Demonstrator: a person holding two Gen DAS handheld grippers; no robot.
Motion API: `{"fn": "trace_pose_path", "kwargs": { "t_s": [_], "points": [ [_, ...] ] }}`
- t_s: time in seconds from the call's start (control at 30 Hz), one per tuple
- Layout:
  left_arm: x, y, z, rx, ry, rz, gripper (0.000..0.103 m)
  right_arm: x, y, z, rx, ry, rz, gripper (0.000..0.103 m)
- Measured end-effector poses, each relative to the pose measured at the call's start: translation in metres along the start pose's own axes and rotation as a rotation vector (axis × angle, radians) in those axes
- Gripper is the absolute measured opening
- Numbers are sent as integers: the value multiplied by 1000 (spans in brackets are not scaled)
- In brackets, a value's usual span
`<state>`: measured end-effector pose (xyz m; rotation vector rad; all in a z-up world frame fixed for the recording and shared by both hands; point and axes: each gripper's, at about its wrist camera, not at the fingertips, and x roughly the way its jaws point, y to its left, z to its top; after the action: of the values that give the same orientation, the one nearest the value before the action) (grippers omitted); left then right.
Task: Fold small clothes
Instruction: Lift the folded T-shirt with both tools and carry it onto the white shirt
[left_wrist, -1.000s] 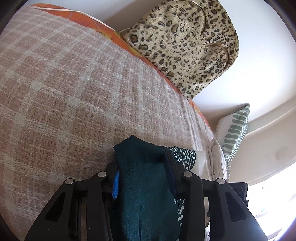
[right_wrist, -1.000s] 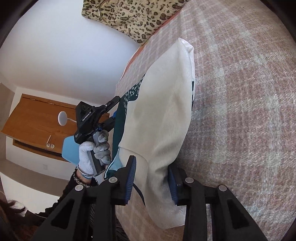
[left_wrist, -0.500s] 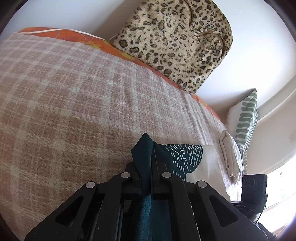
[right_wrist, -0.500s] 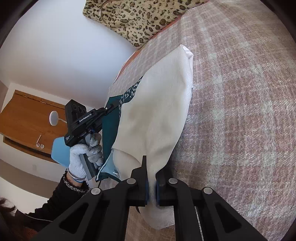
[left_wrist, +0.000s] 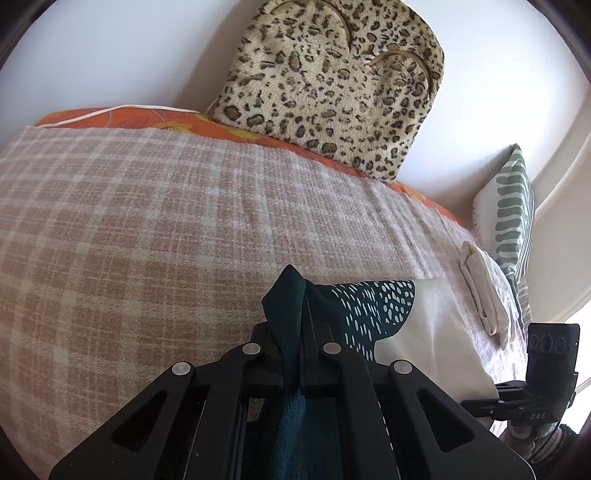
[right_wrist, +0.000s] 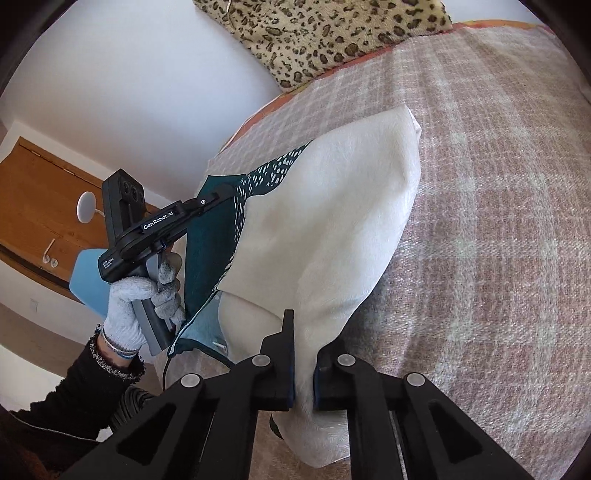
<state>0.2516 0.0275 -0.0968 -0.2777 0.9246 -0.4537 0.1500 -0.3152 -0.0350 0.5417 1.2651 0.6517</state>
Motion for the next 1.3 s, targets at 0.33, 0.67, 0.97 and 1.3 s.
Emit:
{"fn": "trace_pose_path", "kwargs": {
  "t_s": [0.33,0.67,0.97,1.3],
  "points": [
    [-21,-19,2,46,-60,16,3,-14,16,8,-68,-56,-57,3],
    [-38,-53,0,156,-111,44,3,-25,23,2,-110,-77,-106,3],
    [-34,-55,-4,169,-105,60,3,-14,11,2,-82,-46,-136,4],
    [-17,-32,-5,105,-55,76,3,-21,-55,8,215,-9,15,43]
  ]
}}
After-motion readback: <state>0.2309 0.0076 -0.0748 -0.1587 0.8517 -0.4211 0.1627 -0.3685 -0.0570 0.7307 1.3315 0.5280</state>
